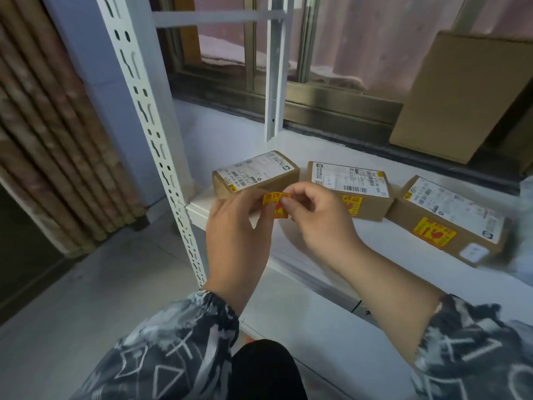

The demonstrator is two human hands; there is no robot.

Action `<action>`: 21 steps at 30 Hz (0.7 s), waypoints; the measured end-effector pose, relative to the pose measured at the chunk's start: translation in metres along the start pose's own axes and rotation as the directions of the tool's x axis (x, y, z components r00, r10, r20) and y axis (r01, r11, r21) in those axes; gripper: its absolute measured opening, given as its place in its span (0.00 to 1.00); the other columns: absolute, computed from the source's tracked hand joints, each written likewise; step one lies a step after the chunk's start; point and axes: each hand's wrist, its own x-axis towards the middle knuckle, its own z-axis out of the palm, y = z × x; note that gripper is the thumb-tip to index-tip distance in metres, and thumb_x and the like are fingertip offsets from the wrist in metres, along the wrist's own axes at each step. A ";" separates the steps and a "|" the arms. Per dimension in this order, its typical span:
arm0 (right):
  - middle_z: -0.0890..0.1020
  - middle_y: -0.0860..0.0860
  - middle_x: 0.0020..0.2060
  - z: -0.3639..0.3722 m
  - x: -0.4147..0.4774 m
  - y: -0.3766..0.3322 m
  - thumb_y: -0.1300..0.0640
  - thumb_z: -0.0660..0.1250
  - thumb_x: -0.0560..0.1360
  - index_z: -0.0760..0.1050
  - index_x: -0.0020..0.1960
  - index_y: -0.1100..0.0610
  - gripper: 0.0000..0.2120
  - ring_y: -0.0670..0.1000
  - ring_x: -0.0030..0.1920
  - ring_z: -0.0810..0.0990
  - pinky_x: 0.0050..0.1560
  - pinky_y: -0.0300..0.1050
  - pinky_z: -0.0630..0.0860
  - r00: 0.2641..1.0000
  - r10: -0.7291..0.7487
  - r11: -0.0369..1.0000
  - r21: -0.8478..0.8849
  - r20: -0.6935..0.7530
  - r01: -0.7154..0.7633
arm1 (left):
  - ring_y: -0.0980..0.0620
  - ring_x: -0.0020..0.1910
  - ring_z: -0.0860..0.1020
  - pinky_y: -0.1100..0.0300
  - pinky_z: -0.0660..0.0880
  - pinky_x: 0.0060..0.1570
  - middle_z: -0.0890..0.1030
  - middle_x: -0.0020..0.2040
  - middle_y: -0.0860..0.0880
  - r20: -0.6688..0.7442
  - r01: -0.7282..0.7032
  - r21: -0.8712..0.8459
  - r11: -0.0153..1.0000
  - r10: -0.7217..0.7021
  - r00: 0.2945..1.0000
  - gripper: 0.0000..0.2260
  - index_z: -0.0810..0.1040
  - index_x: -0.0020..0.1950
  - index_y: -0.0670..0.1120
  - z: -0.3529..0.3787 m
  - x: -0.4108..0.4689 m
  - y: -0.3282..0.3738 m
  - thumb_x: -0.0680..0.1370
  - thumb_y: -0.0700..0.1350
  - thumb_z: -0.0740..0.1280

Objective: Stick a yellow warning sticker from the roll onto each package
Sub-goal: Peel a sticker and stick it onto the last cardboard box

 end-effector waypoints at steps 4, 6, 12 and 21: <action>0.82 0.47 0.39 0.013 0.017 0.007 0.60 0.68 0.81 0.80 0.48 0.53 0.05 0.42 0.40 0.77 0.42 0.32 0.71 1.000 -0.013 0.998 -0.058 -0.018 0.012 | 0.47 0.63 0.70 0.51 0.64 0.61 0.78 0.63 0.55 -0.132 -0.013 0.225 0.974 0.044 0.990 0.07 0.83 0.56 0.56 0.009 0.005 -0.006 0.79 0.53 0.71; 0.82 0.49 0.40 0.016 0.022 0.012 0.60 0.68 0.81 0.79 0.48 0.54 0.04 0.45 0.41 0.77 0.42 0.33 0.71 0.999 -0.015 0.997 -0.071 -0.028 0.013 | 0.46 0.70 0.64 0.46 0.63 0.64 0.73 0.72 0.57 -0.122 -0.011 0.274 0.962 0.046 0.991 0.10 0.81 0.60 0.58 0.011 0.006 -0.007 0.79 0.55 0.70; 0.82 0.50 0.43 0.017 0.028 0.023 0.59 0.67 0.82 0.79 0.47 0.54 0.05 0.49 0.46 0.80 0.44 0.38 0.72 0.998 -0.040 0.986 -0.162 -0.052 0.031 | 0.44 0.75 0.62 0.43 0.60 0.70 0.71 0.75 0.59 0.036 -0.038 0.355 0.934 0.027 0.999 0.19 0.76 0.69 0.59 0.009 0.016 -0.022 0.78 0.52 0.66; 0.83 0.48 0.43 0.025 0.025 0.025 0.55 0.70 0.80 0.80 0.48 0.51 0.02 0.49 0.46 0.81 0.45 0.45 0.77 0.993 -0.075 0.974 -0.219 -0.086 0.055 | 0.50 0.77 0.61 0.47 0.58 0.75 0.73 0.72 0.61 0.053 -0.033 0.227 0.973 0.022 0.998 0.20 0.77 0.68 0.58 0.009 0.024 -0.030 0.76 0.56 0.64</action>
